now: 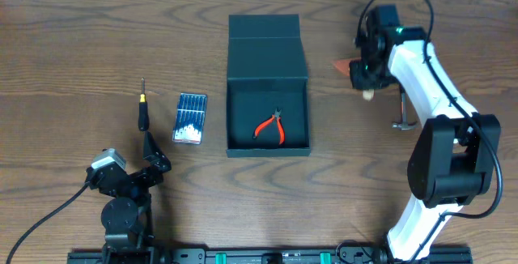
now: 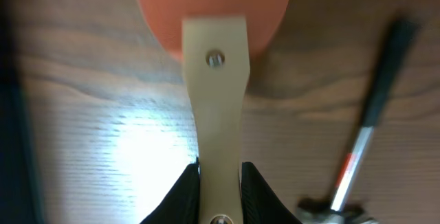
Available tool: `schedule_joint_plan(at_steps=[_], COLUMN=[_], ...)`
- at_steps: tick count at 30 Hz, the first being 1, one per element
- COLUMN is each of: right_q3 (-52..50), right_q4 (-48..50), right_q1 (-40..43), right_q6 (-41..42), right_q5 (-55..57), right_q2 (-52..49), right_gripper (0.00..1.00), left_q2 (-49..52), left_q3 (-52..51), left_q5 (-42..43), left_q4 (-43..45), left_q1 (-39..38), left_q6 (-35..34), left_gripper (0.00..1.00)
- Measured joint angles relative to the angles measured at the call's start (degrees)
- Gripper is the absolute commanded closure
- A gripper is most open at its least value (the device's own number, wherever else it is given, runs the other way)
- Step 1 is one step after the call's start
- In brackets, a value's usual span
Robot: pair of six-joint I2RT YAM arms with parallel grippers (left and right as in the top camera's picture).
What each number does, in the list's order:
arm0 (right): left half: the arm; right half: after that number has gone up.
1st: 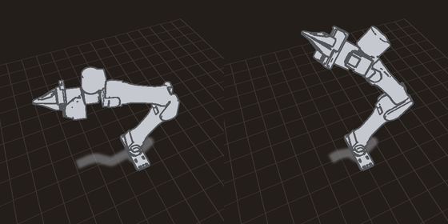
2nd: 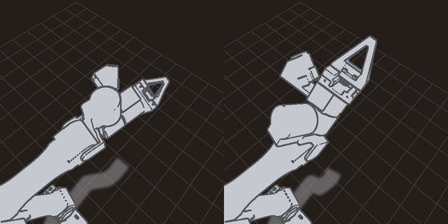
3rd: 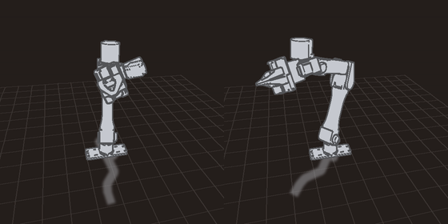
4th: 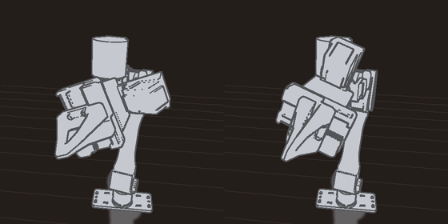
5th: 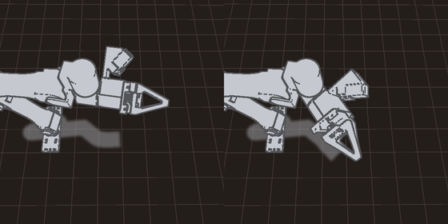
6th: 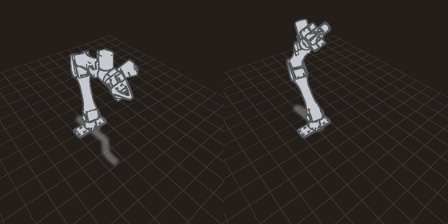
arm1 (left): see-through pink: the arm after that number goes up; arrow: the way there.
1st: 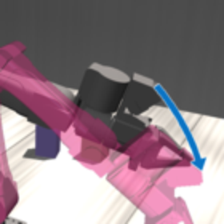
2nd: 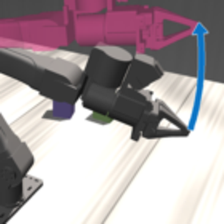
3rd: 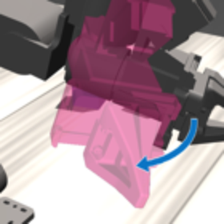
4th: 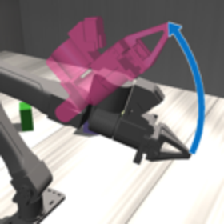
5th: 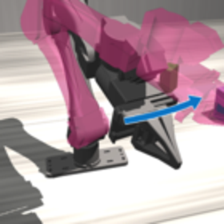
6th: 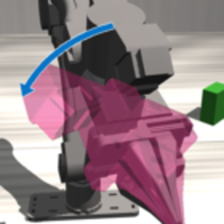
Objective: Pack container
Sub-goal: 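Lower the right gripper and grasp the scraper's wooden handle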
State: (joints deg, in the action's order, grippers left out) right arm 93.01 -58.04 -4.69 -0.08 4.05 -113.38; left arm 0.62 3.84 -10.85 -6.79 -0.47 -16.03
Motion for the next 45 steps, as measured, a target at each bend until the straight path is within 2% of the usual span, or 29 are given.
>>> schedule_joint_plan(at_steps=[9, 15, 16, 17, 18, 19, 20, 26, 36, 45], right_q3=[14.5, 17.0, 17.0, 17.0, 17.0, 17.0, 17.0, 15.3, -2.8, -9.4], right_q4=[-8.4, -10.5, -10.7, -10.9, -11.0, -11.2, -11.2, -9.9, 1.9, 6.5], right_q1=[-1.6, -4.2, -4.3, -4.3, -4.3, -4.1, -4.0, -0.9, 2.7, 2.6], right_q6=[-0.4, -0.4, -0.4, -0.4, -0.3, -0.5, -0.5, -0.9, -6.1, -12.3], right_q5=[1.1, 1.8, 1.9, 1.9, 2.1, 2.3, 2.5, 3.6, 3.2, 2.3], right_q2=[0.0, 0.0, 0.0, 0.0, 0.0, 0.0, 0.0, 0.0, -1.6, -3.5], right_gripper=[0.99, 0.99, 0.93, 0.69, 0.38, 0.14, 0.01, 0.01, 0.01, 0.01], left_q2=[0.0, 0.0, 0.0, 0.0, 0.0, 0.0, 0.0, 0.0, 0.0, 0.0], left_q3=[0.0, 0.0, 0.0, 0.0, 0.0, 0.0, 0.0, 0.0, 0.0, 0.0], left_q5=[0.0, 0.0, 0.0, 0.0, 0.0, 0.0, 0.0, 0.0, 0.0, 0.0], left_q4=[0.0, 0.0, 0.0, 0.0, 0.0, 0.0, 0.0, 0.0, 0.0, 0.0], left_q1=[0.0, 0.0, 0.0, 0.0, 0.0, 0.0, 0.0, 0.0, 0.0, 0.0], left_q6=[0.0, 0.0, 0.0, 0.0, 0.0, 0.0, 0.0, 0.0, 0.0, 0.0], left_gripper=[0.01, 0.02, 0.01, 0.01, 0.01, 0.01, 0.01, 0.01, 0.01, 0.01])
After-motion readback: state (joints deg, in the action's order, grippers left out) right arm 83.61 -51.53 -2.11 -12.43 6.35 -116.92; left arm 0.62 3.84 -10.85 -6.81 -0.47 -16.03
